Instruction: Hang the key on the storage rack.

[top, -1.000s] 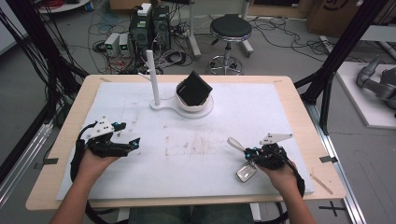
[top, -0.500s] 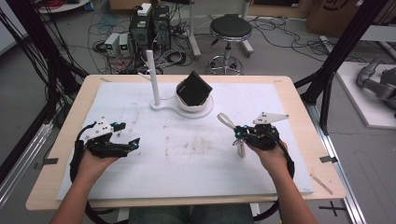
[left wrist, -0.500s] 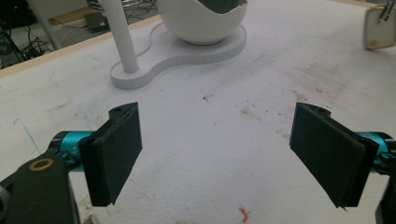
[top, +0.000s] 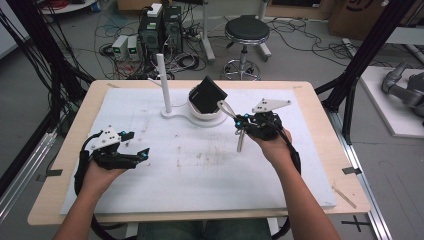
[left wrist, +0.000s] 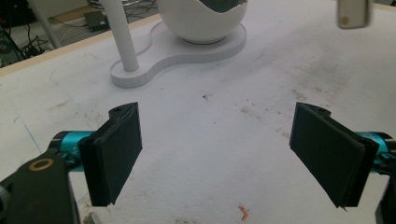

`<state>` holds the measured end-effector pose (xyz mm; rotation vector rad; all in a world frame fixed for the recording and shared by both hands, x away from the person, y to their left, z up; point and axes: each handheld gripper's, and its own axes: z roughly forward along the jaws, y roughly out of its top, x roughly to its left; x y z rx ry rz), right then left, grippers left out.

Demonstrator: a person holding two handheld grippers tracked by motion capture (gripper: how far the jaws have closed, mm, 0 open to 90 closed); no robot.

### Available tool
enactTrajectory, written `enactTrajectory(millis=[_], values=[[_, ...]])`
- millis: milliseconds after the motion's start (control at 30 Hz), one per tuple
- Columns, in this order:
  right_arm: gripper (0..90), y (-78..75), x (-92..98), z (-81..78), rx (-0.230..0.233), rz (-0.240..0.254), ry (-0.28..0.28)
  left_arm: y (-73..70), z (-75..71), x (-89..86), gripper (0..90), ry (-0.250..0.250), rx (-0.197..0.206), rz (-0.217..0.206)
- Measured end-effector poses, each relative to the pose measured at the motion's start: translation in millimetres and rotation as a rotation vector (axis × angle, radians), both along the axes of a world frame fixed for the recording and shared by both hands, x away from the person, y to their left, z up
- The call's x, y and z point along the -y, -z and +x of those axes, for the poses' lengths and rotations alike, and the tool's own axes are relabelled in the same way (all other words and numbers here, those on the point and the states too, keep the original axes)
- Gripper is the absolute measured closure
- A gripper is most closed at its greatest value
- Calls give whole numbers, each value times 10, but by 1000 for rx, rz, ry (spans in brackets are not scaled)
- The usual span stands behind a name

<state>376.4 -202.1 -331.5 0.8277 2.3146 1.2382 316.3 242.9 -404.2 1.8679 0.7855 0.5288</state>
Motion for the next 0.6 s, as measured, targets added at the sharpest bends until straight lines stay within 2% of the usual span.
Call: enactTrajectory(millis=[367,433,467,533,600], values=[[827,-312,-407,234,54,-28,-52,-3,1,-16,169,-4,0,-6],[827,-362,-495,283,46,-27,-59,-3,0,-14,169,-3,-1,-6],[827,-384,-536,306,61,-30,-62,-3,0,-14,169,-1,0,-4],[827,-424,-611,346,62,-16,-69,-3,1,-16,169,1,0,-3],[827,-469,-696,386,63,-23,-75,-2,0,-17,169,-1,-2,-2]])
